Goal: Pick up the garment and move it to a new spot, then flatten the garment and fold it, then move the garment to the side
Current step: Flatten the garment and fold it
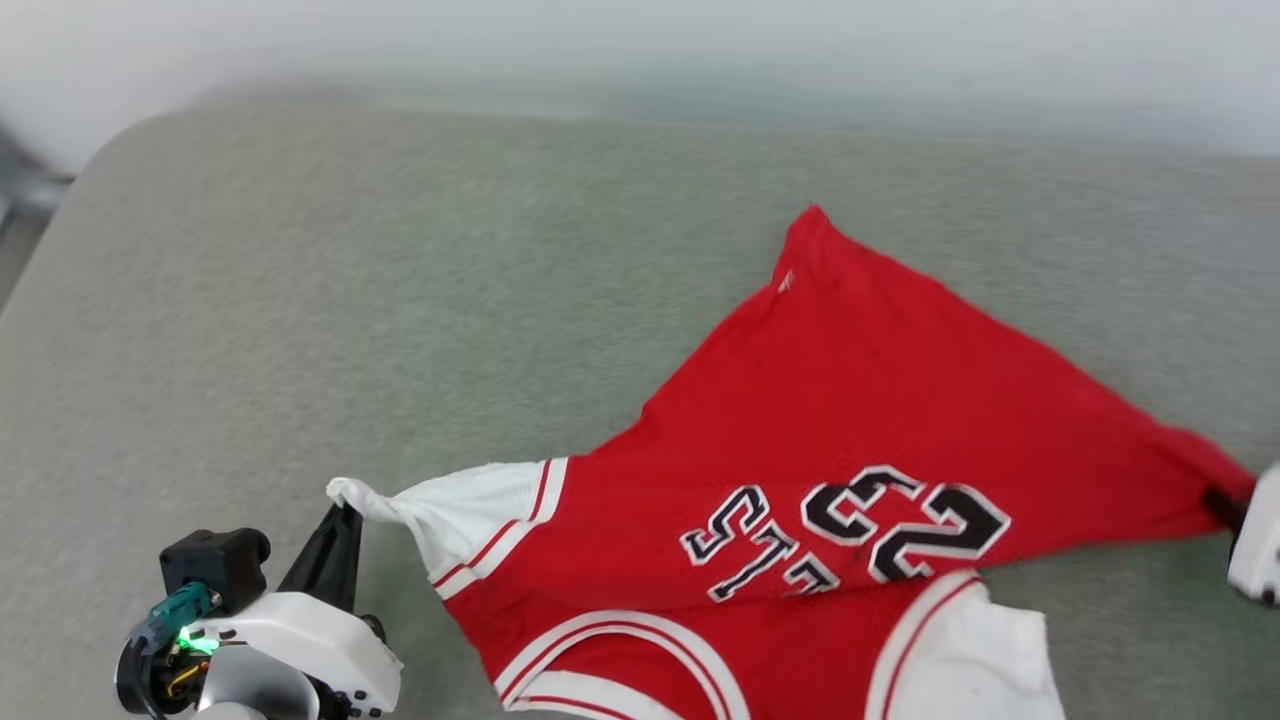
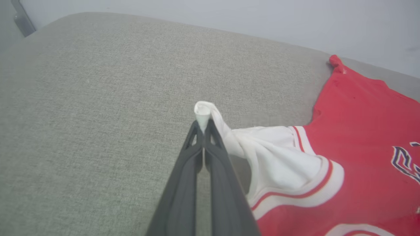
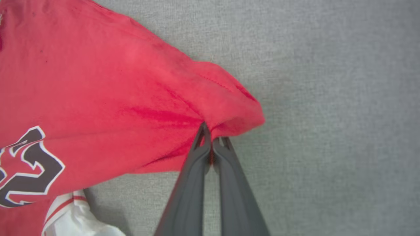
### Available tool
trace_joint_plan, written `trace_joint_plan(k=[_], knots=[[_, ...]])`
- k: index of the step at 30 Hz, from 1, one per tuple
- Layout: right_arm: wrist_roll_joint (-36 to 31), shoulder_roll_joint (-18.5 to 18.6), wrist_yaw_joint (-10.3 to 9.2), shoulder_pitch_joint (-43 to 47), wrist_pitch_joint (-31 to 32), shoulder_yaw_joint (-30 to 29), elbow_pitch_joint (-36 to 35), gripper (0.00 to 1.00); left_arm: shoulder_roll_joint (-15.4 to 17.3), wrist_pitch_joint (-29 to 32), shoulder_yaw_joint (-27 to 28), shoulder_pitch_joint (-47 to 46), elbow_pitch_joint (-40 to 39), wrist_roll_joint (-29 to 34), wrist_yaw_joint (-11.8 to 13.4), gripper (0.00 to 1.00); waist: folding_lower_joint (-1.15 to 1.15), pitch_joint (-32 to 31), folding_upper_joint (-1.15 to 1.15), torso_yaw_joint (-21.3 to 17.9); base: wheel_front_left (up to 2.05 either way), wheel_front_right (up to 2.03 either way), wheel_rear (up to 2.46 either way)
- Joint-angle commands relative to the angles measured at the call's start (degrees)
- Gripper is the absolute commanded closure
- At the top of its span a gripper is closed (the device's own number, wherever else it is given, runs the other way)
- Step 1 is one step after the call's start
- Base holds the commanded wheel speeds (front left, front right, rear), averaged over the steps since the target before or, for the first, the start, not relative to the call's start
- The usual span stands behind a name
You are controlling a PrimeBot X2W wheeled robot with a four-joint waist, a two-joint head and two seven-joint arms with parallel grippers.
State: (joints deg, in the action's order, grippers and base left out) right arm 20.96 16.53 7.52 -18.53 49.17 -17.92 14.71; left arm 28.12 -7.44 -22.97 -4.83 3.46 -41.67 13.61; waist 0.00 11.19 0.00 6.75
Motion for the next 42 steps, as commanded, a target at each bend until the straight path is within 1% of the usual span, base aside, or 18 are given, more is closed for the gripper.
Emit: trace_joint_plan(k=[1, 5, 10, 14, 18, 19, 20, 22, 25, 29, 32, 35, 37, 39, 40, 42], knots=[[0.20, -0.98, -0.06, 2.71, -0.45, -0.65, -1.37, 1.00, 0.34, 0.11, 0.33, 0.57, -0.09, -0.23, 0.17, 1.00, 0.00, -2.04, 0.00, -3.54, 0.00, 0.00, 0.00], [0.32, -4.91, -0.06, 10.94, -1.43, -3.35, -6.80, 1.00, 1.24, 0.73, 0.42, 1.19, 0.14, -0.45, 0.44, 1.00, 0.00, -2.51, 0.00, -6.00, 0.00, 0.00, 0.00], [0.74, -10.65, -0.06, 19.68, -2.71, -4.29, -11.52, 1.00, 1.54, 1.03, 0.62, 2.12, 0.32, -0.91, 0.81, 1.00, 0.00, -2.77, 0.00, -8.18, 0.00, 0.00, 0.00], [2.04, -13.13, -0.06, 25.19, -3.09, -4.95, -11.38, 1.00, 1.73, 1.26, 0.55, 2.30, 0.54, -1.00, 0.91, 1.00, 0.00, -3.17, 0.00, -8.72, 0.00, 0.00, 0.00], [4.64, -13.74, -0.06, 28.13, -4.82, -3.61, -9.59, 1.00, 1.82, 1.58, 0.49, 2.60, 0.60, -1.32, 1.06, 1.00, 0.00, -3.52, 0.00, -9.05, 0.00, 0.00, 0.00], [5.69, -13.77, -0.05, 28.03, -6.22, -3.23, -9.27, 0.81, 1.80, 1.67, 0.48, 2.69, 0.54, -1.41, 1.16, 1.00, 0.00, -3.55, 0.00, -9.09, 0.00, 0.00, 0.00], [6.70, -13.78, -0.05, 27.44, -8.23, -2.60, -9.52, 0.00, 1.76, 1.73, 0.41, 2.72, 0.48, -1.39, 1.24, 1.00, 0.00, -3.56, 0.00, -9.09, 0.00, 0.00, 0.00], [7.41, -13.76, -0.05, 25.76, -12.45, -1.61, -10.34, 0.00, 1.72, 1.94, 0.34, 2.61, 0.38, -1.35, 1.33, 1.00, 0.00, -3.51, 0.00, -9.04, 0.00, 0.00, 0.00], [5.86, -13.64, -0.05, 23.53, -19.67, -0.51, -11.95, 0.00, 1.60, 1.96, 0.20, 1.97, 0.05, -1.17, 1.37, 1.00, 0.00, -3.32, 0.00, -8.64, 0.00, 0.00, 0.00], [4.25, -11.90, -0.05, 19.29, -29.37, 0.85, -12.72, 0.00, 1.73, 1.89, 0.24, 0.98, -0.65, -0.84, 1.74, 1.00, 0.00, -2.58, 0.00, -7.77, 0.00, 0.00, 0.00], [4.06, -10.44, -0.05, 16.00, -33.21, 2.16, -11.19, 0.00, 1.80, 1.77, 0.26, 0.48, -1.33, -0.41, 2.03, 1.00, 0.00, -1.74, 0.00, -6.84, 0.00, 0.00, 0.00], [4.10, -8.45, -0.05, 11.67, -34.41, 3.67, -8.10, 0.00, 1.87, 1.61, 0.24, -0.27, -2.27, -0.04, 2.43, 1.00, 0.00, -0.71, 0.00, -5.83, 0.00, 0.00, 0.00], [4.33, -7.23, -0.05, 8.54, -33.65, 4.78, -4.81, 0.00, 1.72, 1.52, 0.18, -0.66, -2.89, 0.17, 2.59, 1.00, 0.00, 0.08, 0.00, -5.04, 0.00, 0.00, 0.00], [3.81, -5.27, -0.05, 4.80, -32.30, 5.88, -1.16, 0.00, 1.47, 1.33, 0.06, -1.30, -3.35, 0.33, 2.49, 1.00, 0.00, 1.00, 0.00, -4.14, 0.00, 0.00, 0.00], [4.42, -4.87, -0.05, 2.86, -31.49, 6.52, 0.65, 0.00, 1.31, 1.31, -0.09, -1.70, -3.55, 0.48, 2.38, 1.00, 0.00, 1.48, 0.00, -3.54, 0.00, 0.00, 0.00], [4.07, -2.56, -0.05, -1.11, -28.84, 8.35, 4.49, 0.00, 1.04, 1.13, -0.38, -2.67, -4.01, 0.79, 2.17, 1.00, 0.00, 2.60, 0.00, -2.37, 0.00, 0.00, 0.00]])
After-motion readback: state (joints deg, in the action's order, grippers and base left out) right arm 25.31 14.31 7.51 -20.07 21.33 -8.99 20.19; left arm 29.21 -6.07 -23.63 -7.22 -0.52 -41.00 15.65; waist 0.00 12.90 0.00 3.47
